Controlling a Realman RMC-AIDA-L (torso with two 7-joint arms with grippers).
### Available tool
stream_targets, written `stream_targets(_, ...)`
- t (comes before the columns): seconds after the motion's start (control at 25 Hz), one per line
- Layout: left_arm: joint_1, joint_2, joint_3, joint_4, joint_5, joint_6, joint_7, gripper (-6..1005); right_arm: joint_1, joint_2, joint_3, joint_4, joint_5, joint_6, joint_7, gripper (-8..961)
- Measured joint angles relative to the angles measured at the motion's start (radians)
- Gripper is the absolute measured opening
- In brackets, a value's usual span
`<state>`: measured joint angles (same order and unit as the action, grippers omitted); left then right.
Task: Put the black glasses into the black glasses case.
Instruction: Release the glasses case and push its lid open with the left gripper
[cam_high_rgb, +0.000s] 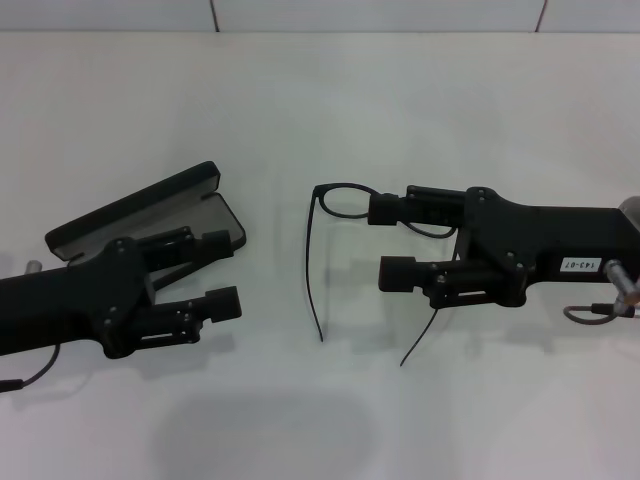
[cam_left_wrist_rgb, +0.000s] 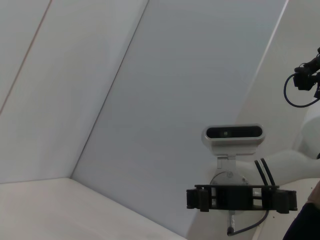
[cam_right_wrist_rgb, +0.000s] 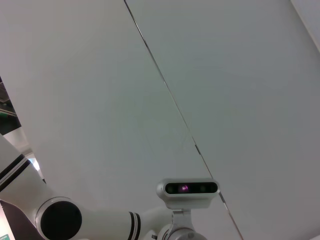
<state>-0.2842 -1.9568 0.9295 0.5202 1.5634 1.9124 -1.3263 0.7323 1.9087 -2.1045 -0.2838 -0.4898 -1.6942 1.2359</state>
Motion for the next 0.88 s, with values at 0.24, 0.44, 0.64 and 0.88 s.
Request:
stream_targets(0.24, 0.003, -0.001, 0.0, 0.001, 0.001, 0.0, 0.003, 795, -0.001, 0.004, 0.0, 0.001, -0.002, -0.001, -0.001, 828)
stream_targets(0.44, 0.003, -0.001, -0.001, 0.004, 0.001, 0.001, 0.002, 792, -0.002, 0.008, 0.0, 0.008, -0.003, -0.001, -0.003, 828)
stream_targets(0.64, 0.001, -0.003, -0.007, 0.005, -0.005, 0.001, 0.001, 789, -0.02, 0.009, 0.02, 0.01, 0.001, 0.003, -0.036, 828)
stream_targets(0.88, -0.018, -0.048, -0.104, 0.22, -0.006, -0.078, -0.207, 786, -0.146, 0.014, 0.233, 0.007, 0.0, 0.0, -0.153, 828)
